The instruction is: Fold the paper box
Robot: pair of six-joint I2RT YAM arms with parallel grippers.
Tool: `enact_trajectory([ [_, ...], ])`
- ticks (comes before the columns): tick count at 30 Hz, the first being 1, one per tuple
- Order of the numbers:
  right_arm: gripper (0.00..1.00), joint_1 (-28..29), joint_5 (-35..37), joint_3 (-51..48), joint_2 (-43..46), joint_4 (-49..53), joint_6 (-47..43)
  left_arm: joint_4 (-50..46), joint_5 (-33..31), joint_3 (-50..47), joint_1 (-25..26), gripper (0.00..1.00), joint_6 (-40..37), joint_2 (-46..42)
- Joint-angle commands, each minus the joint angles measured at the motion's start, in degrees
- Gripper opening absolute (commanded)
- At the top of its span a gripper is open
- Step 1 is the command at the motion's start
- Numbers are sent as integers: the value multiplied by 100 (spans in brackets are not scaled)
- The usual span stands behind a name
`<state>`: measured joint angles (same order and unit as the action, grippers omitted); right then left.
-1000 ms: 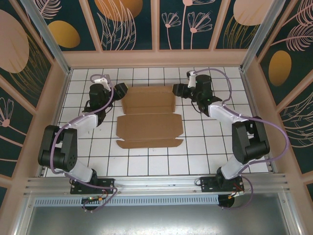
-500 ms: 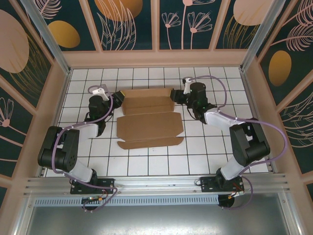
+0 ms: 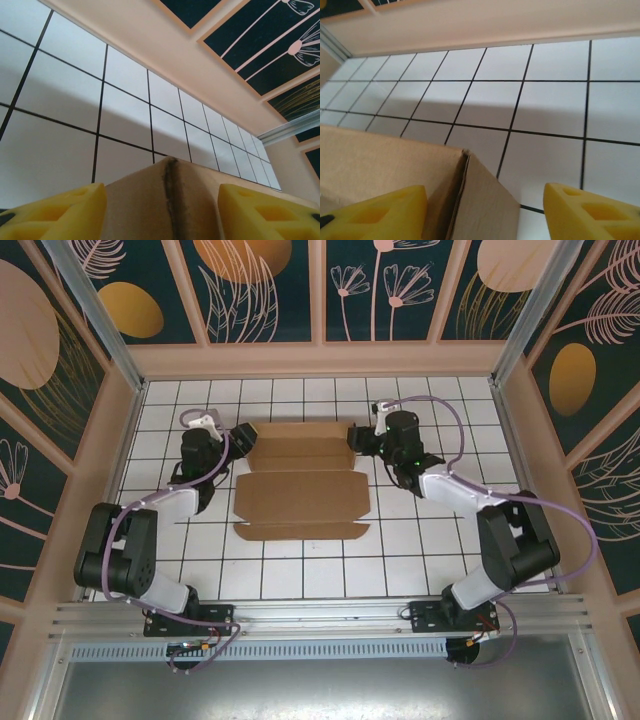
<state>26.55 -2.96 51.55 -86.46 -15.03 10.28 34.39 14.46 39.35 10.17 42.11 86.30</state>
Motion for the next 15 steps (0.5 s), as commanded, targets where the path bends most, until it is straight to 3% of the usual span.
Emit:
enact_trajectory([
  [1,68,100,253,538,451,529,-882,-976,-243,541,2,63,-455,-444],
  [9,75,881,718,1812,-436,1565,-2439,-2350,-1234,972,1,65,-695,-1044],
  [15,82,1248,939,2445,-1057,1773,-3073,-2567,-1586,637,-2,64,-717,-1756],
])
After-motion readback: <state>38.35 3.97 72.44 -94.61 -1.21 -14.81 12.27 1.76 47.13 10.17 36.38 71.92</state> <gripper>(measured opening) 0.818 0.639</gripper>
